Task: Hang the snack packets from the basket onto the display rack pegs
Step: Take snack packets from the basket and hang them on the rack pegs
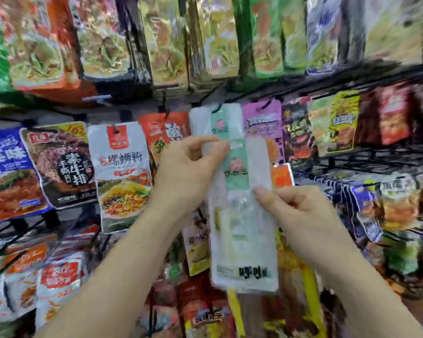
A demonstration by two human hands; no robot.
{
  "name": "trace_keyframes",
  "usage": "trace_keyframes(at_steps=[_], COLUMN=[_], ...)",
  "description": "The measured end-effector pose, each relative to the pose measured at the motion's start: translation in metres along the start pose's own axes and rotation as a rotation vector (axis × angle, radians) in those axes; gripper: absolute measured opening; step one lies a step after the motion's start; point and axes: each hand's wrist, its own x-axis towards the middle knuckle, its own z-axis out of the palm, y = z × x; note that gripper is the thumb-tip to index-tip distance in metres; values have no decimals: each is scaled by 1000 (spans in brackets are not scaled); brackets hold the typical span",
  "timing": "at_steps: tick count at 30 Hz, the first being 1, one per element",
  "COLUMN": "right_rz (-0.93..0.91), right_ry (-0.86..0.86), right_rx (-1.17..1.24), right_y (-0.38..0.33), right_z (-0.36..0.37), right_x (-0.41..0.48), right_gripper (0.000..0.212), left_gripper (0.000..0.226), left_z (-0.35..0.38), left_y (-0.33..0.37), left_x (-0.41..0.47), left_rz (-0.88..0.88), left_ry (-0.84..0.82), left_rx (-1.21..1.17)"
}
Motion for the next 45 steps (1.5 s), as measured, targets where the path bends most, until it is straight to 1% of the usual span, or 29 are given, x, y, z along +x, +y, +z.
trace_keyframes(at_steps=[3, 5, 7, 10, 14, 18, 20, 22, 25, 26, 28, 29, 31, 32, 34, 36, 39, 41, 42, 43, 44, 45], right_rz=[-35, -40, -34, 10, 50, 79, 96, 95, 73, 62, 46, 33, 15, 11, 0, -31, -52, -59, -54, -43, -24, -3], right_ry=[-41, -49, -42, -81, -93, -106, -122, -138, -144, -146, -169, -186, -210, -210, -170, -119, -83, -77, -77, -80, -94, -133], right_rx=[57, 58, 20, 28, 43, 102, 118, 115, 98, 88, 47, 23, 23, 35, 41, 48, 82, 87, 111, 170, 254, 329], right_y=[0, -1, -4, -5, 5, 13, 15, 17, 22, 23, 26, 26, 26, 26, 32, 41, 56, 65, 66, 68, 68, 69], right_z=[-11, -15, -17, -13, -5, -4, -3, -2, 1, 0, -5, -9, -22, -29, -45, -61, -86, -102, -108, -113, -119, -125], right_x=[40, 60, 72, 86, 99, 104, 107, 108, 108, 107, 103, 101, 91, 85, 75, 67, 57, 50, 45, 41, 36, 32], right_gripper=[79, 70, 58, 55, 55, 54, 54, 53, 51, 52, 51, 44, 18, 12, 23, 37, 59, 75, 85, 92, 97, 100], left_gripper=[13, 11, 9, 10, 10, 8, 9, 8, 7, 9, 25, 36, 56, 62, 68, 68, 63, 57, 52, 44, 38, 35], left_z=[18, 24, 27, 30, 31, 29, 28, 27, 26, 26, 26, 25, 26, 27, 30, 33, 38, 44, 48, 54, 63, 74], left_y=[3, 4, 3, 1, -2, -1, -2, -7, -14, -15, -18, -18, -20, -21, -24, -32, -39, -39, -38, -37, -36, -35], left_x=[44, 61, 73, 82, 86, 89, 91, 94, 91, 89, 84, 82, 74, 69, 59, 50, 38, 24, 14, 1, -14, -32], left_rz=[57, 76, 60, 51, 106, 13, -25, -10, 89, 138, 231, 270, 316, 334, 361, 368, 328, 355, 393, 425, 421, 364], left_ry=[135, 202, 257, 324, 327, 312, 326, 344, 376, 373, 337, 318, 296, 299, 294, 290, 315, 361, 370, 357, 306, 224], left_rx=[22, 59, 89, 160, 266, 153, 147, 237, 454, 536, 665, 703, 766, 801, 850, 872, 944, 1000, 985, 922, 809, 659])
